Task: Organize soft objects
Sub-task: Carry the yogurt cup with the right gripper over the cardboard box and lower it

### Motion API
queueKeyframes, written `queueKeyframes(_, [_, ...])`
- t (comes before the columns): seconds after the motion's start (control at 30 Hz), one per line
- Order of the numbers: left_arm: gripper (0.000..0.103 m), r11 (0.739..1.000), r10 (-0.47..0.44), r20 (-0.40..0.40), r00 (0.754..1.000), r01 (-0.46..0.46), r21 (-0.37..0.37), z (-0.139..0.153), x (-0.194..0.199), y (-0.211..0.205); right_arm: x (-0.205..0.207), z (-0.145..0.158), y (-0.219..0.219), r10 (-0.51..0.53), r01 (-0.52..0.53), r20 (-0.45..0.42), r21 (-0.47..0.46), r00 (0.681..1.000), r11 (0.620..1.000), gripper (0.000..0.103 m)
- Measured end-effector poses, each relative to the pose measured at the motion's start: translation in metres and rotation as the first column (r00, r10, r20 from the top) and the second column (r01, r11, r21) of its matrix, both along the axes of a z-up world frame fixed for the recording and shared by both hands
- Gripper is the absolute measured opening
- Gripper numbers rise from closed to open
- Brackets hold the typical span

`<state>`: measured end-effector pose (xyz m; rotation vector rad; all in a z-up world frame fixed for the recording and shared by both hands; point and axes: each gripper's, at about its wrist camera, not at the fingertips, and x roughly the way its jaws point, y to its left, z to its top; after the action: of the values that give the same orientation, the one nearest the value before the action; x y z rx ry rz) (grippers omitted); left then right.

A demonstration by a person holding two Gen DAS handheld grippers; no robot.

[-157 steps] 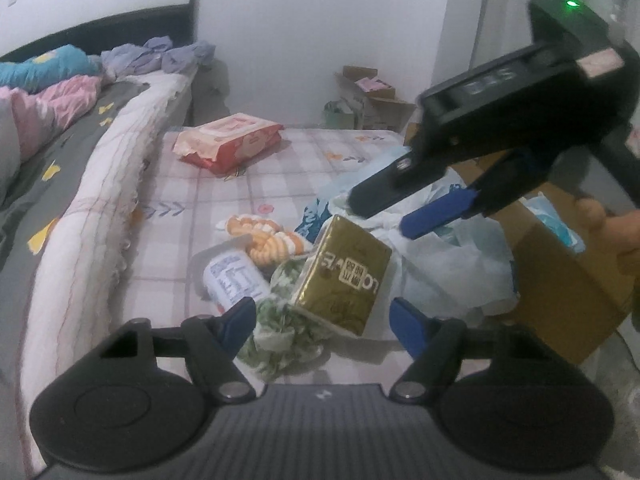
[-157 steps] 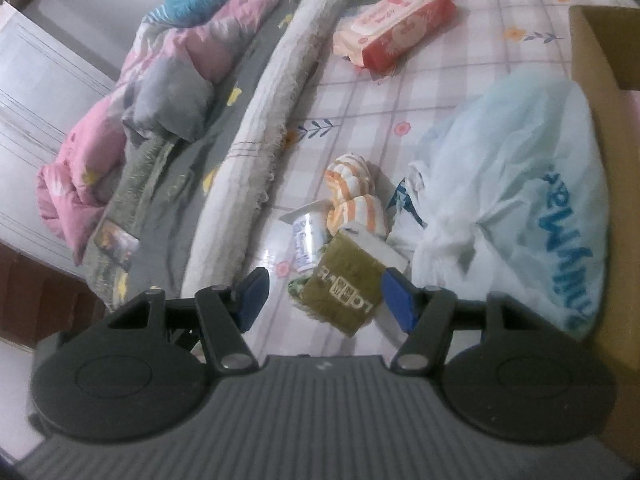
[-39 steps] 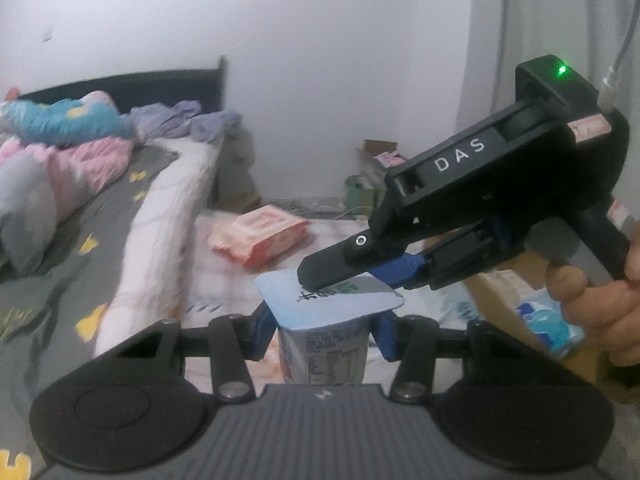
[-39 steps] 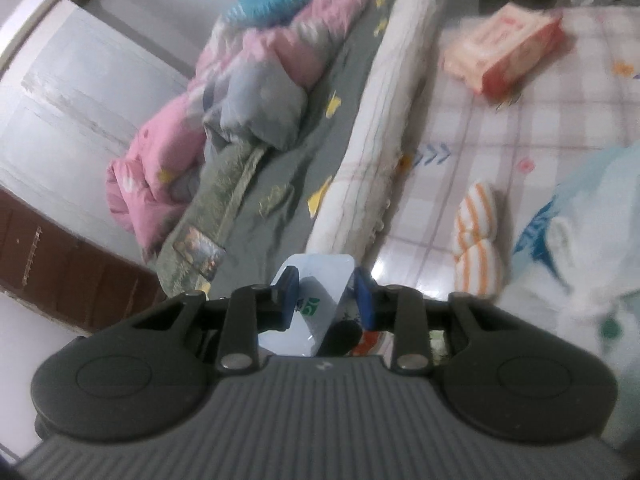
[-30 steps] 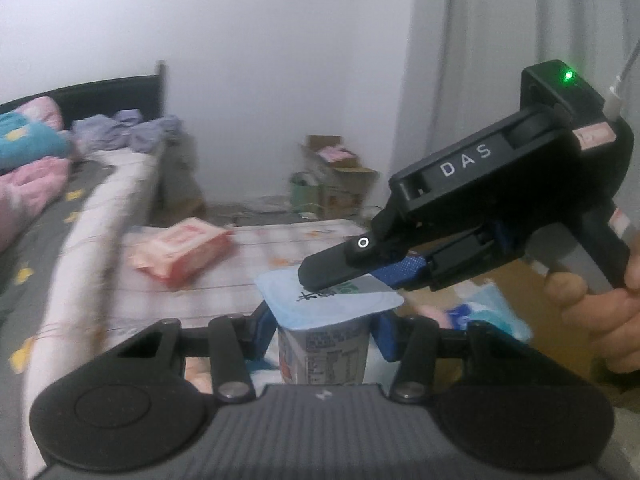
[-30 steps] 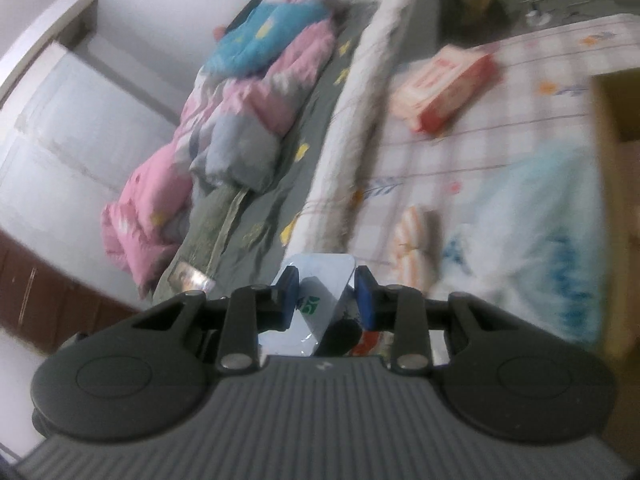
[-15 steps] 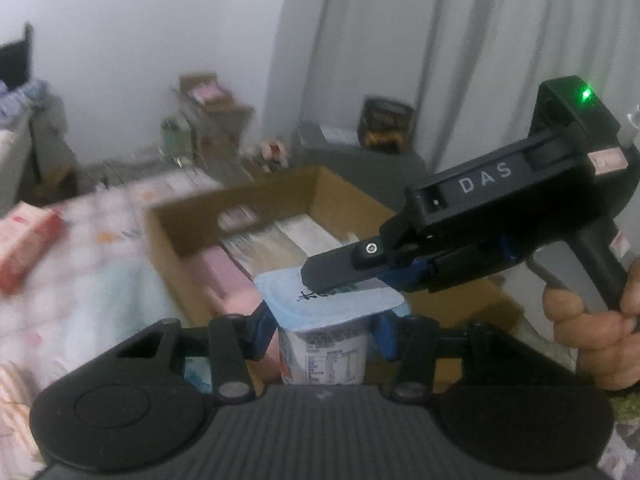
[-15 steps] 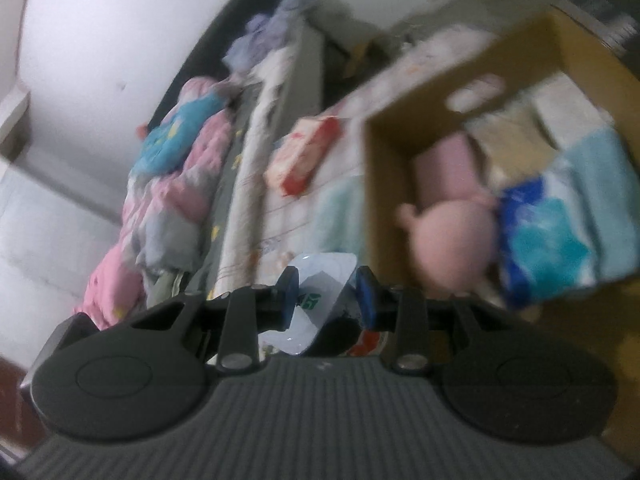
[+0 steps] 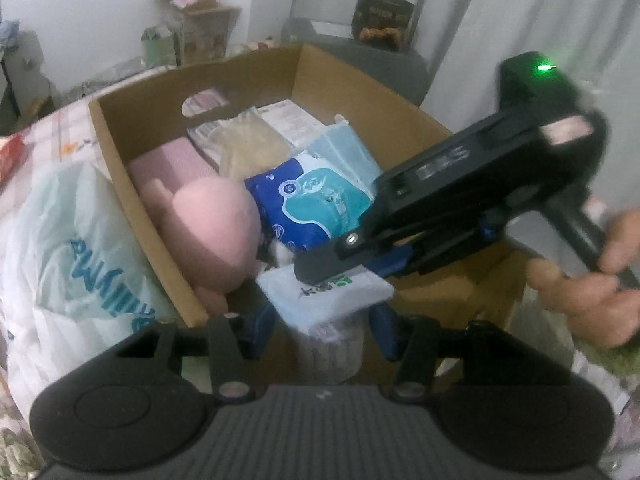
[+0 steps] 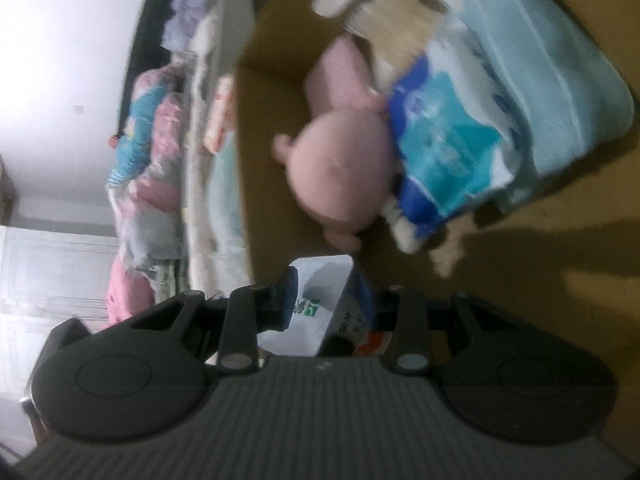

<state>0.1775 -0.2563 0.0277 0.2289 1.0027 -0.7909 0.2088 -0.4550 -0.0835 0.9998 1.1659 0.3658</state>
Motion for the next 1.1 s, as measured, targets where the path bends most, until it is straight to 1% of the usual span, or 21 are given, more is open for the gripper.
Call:
queueKeyframes(0.03, [0.056,1.000,-0.009,-0.003,1.000,0.009,0.008,-0.001,0.000,0.000,0.002,-0.007,0.000,0.004,-0.005,-0.020,-0.011,1.000,1.000,0.036])
queueKeyframes(0.13, [0.057,1.000,-0.014,-0.001,1.000,0.014,-0.008,0.004,-0.003,0.003,0.005,-0.024,-0.001,0.012,-0.014,-0.084,-0.028,0.996,0.999,0.036])
queueKeyframes(0.2, [0.057,1.000,-0.005,0.006,1.000,0.005,-0.024,0.009,-0.007,0.006,0.006,-0.033,-0.001,0.019,-0.021,-0.108,-0.019,0.994,1.000,0.036])
queueKeyframes(0.27, [0.057,0.999,0.001,0.018,1.000,0.000,-0.040,0.014,-0.010,0.011,0.006,-0.034,0.001,0.025,-0.030,-0.110,-0.044,0.994,0.999,0.036])
queueKeyframes(0.47, [0.057,0.994,0.029,0.047,0.998,-0.024,-0.107,0.034,-0.019,0.032,0.004,-0.032,0.008,0.045,-0.053,-0.108,-0.074,0.993,0.996,0.036])
queueKeyframes(0.67, [0.058,0.986,0.081,0.092,0.992,-0.066,-0.151,0.048,-0.025,0.055,0.002,-0.030,0.014,0.062,-0.074,-0.118,-0.096,0.991,0.993,0.036])
queueKeyframes(0.8, [0.060,0.980,0.147,0.147,0.978,-0.124,-0.154,0.049,-0.032,0.081,0.002,-0.030,0.024,0.073,-0.085,-0.118,-0.094,0.990,0.992,0.036])
queueKeyframes(0.87, [0.060,0.974,0.187,0.158,0.970,-0.162,-0.156,0.044,-0.035,0.099,0.002,-0.030,0.026,0.066,-0.076,-0.112,-0.086,0.991,0.993,0.036])
queueKeyframes(0.97, [0.060,0.960,0.256,0.137,0.957,-0.234,-0.157,0.035,-0.039,0.130,0.003,-0.030,0.028,0.039,-0.047,-0.108,-0.077,0.993,0.996,0.036])
queueKeyframes(1.0, [0.060,0.953,0.279,0.128,0.952,-0.259,-0.155,0.032,-0.040,0.139,0.003,-0.029,0.026,0.034,-0.042,-0.106,-0.078,0.994,0.996,0.038])
queueKeyframes(1.1, [0.060,0.931,0.354,0.113,0.929,-0.337,-0.143,0.021,-0.042,0.168,0.002,-0.018,0.020,0.011,-0.019,-0.067,-0.126,0.998,0.992,0.044])
